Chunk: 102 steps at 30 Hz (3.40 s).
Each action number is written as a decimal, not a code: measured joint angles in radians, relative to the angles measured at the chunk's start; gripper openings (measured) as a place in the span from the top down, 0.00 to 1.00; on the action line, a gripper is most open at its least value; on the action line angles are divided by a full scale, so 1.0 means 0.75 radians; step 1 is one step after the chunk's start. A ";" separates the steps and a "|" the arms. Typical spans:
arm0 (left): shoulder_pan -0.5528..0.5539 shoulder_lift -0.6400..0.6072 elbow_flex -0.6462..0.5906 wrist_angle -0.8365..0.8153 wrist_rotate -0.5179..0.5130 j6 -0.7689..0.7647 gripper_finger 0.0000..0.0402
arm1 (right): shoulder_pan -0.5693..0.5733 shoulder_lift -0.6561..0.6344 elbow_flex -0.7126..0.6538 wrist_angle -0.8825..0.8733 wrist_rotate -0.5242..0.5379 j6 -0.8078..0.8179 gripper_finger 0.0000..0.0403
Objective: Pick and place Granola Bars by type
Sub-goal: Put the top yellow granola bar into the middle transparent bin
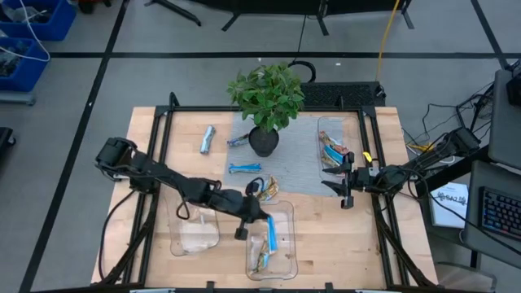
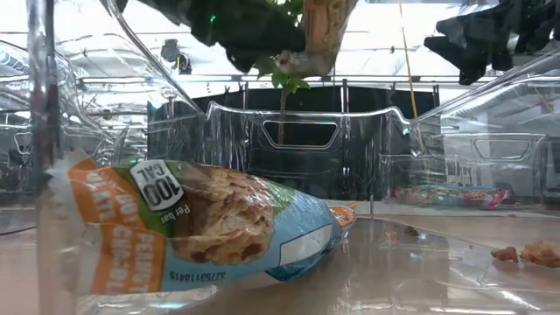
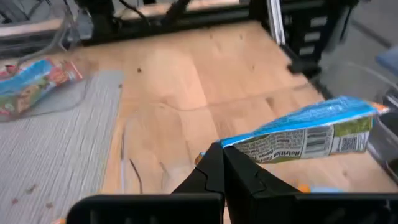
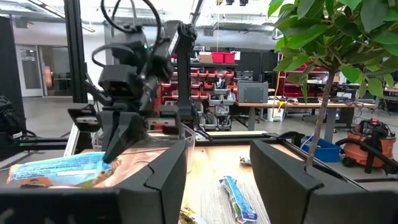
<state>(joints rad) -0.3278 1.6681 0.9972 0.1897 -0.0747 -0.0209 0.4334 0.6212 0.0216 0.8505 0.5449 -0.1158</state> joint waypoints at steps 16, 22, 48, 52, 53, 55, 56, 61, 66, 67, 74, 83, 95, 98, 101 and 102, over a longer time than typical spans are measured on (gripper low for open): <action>-0.012 -0.001 0.096 -0.466 0.071 -0.085 1.00 | 0.000 0.000 -0.001 -0.020 0.000 0.030 0.59; -0.011 -0.001 0.096 -0.471 0.125 -0.125 1.00 | 0.000 0.000 -0.001 -0.020 0.000 0.030 0.59; 0.082 0.220 0.100 -0.309 0.140 -0.140 1.00 | 0.000 0.003 -0.002 -0.014 0.000 0.034 0.59; 0.077 0.221 0.100 -0.308 0.169 -0.139 1.00 | 0.000 0.004 -0.002 -0.015 0.000 0.033 0.59; 0.076 0.221 0.100 -0.308 0.171 -0.139 1.00 | 0.000 0.004 -0.002 -0.015 0.000 0.033 0.59; 0.071 0.222 0.100 -0.310 0.170 -0.139 1.00 | 0.000 0.004 -0.001 -0.015 0.000 0.033 0.59; 0.070 0.222 0.100 -0.310 0.170 -0.139 0.99 | 0.000 0.004 -0.001 -0.015 0.000 0.033 0.59; 0.070 0.223 0.099 -0.310 0.176 -0.149 0.97 | 0.000 0.004 -0.001 -0.017 0.000 0.032 0.59; 0.066 0.223 0.098 -0.300 0.221 -0.163 0.96 | 0.000 0.004 -0.001 -0.019 0.000 0.033 0.59; 0.064 0.224 0.098 -0.286 0.232 -0.164 0.95 | 0.000 0.004 -0.001 -0.019 0.000 0.033 0.59; 0.020 0.223 0.093 -0.181 0.242 -0.077 0.86 | 0.000 0.004 0.000 -0.019 0.000 0.033 0.59; -0.004 0.223 0.092 -0.061 0.109 -0.041 0.63 | 0.000 0.004 0.000 -0.019 0.000 0.034 0.59; -0.004 -0.042 0.095 -0.071 0.094 0.008 0.54 | 0.000 0.005 -0.001 -0.023 -0.001 0.035 0.59; 0.003 -0.187 0.096 -0.235 -0.105 0.025 0.56 | 0.000 0.006 -0.001 -0.022 -0.001 0.036 0.59; 0.062 -0.338 0.104 -0.512 -0.225 -0.040 0.58 | 0.000 0.009 -0.001 -0.017 -0.002 0.052 0.59; 0.098 -0.374 0.119 -0.597 -0.222 -0.089 0.60 | 0.000 0.010 -0.001 -0.017 -0.002 0.058 0.59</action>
<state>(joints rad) -0.2540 1.3874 1.0862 -0.2577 -0.2412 -0.0880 0.4335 0.6284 0.0212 0.8378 0.5437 -0.0721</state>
